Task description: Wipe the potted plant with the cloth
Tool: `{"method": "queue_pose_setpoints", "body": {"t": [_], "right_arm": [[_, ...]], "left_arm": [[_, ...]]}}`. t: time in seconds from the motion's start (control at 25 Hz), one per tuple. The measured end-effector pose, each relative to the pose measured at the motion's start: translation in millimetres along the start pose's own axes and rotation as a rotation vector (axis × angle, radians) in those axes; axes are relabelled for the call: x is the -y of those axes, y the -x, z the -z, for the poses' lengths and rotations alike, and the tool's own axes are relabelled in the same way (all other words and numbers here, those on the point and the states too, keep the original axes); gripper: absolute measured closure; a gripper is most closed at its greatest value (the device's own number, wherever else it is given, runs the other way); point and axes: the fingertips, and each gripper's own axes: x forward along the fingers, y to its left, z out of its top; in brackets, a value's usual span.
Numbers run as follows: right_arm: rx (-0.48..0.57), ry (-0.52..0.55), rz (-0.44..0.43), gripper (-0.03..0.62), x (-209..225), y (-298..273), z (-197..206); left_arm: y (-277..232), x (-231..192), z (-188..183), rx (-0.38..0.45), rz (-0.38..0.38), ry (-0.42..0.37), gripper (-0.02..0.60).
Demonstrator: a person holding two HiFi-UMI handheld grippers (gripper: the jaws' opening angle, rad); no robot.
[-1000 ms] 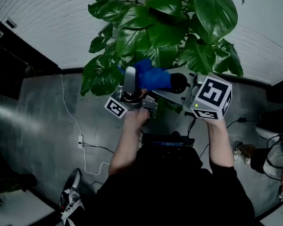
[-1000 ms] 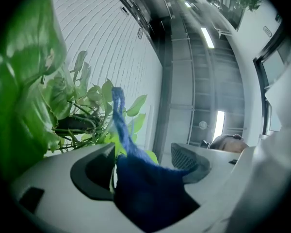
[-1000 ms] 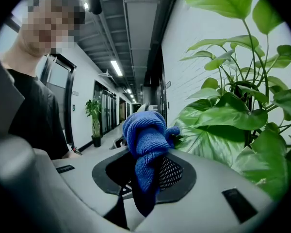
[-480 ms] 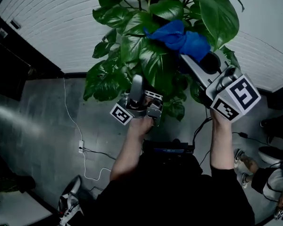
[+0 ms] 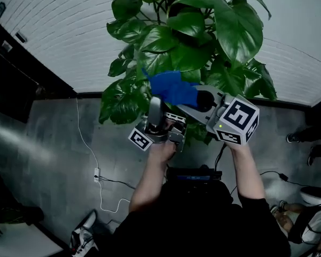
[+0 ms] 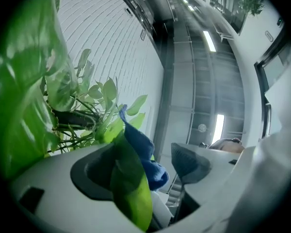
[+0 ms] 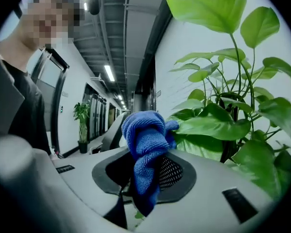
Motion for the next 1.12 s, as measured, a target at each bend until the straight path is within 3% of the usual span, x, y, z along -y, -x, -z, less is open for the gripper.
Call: {"method": "queue_pose_setpoints", "body": {"t": [0.28,0.48,0.6,0.68,0.72,0.8,0.88,0.96,1.04,1.12], "right_arm": [[-0.043,-0.031,-0.109,0.479,-34.5,12.3,25.6],[-0.062,-0.011,-0.133,0.479,-45.7,31.8,26.7],[0.076,-0.007,-0.045,0.479,-33.4,60.1,-15.1],[0.176,0.034,0.135,0.479,-5.4,86.5,-51.9],[0.175,0.075,0.245,0.479,12.0,97.7,-61.4],[0.054,0.159,0.397,0.479,38.2,105.9,-54.3],[-0.100,0.192,0.394,0.479,41.5,95.8,-29.7],[-0.183,0.187,0.323,0.479,35.3,77.6,-9.6],[-0.213,0.166,0.276,0.479,40.4,58.9,2.6],[-0.191,0.129,0.301,0.479,61.4,47.5,4.9]], "left_arm": [[3.8,-2.4,-3.5,0.022,0.008,0.019,0.221],[3.7,-1.7,-1.6,0.019,0.020,0.026,0.221],[6.6,-2.1,-0.2,0.014,0.010,0.013,0.221],[7.4,-3.6,0.4,0.009,0.005,-0.001,0.221],[7.8,-5.4,0.7,0.005,0.004,-0.010,0.221],[9.4,-9.4,2.4,-0.006,0.000,-0.028,0.221],[11.2,-12.6,5.5,-0.023,-0.008,-0.049,0.222],[9.3,-15.3,7.3,-0.044,-0.012,-0.075,0.221],[3.2,-17.8,8.2,-0.058,-0.008,-0.092,0.222],[-2.2,-18.2,10.9,-0.071,0.000,-0.102,0.221]]}}
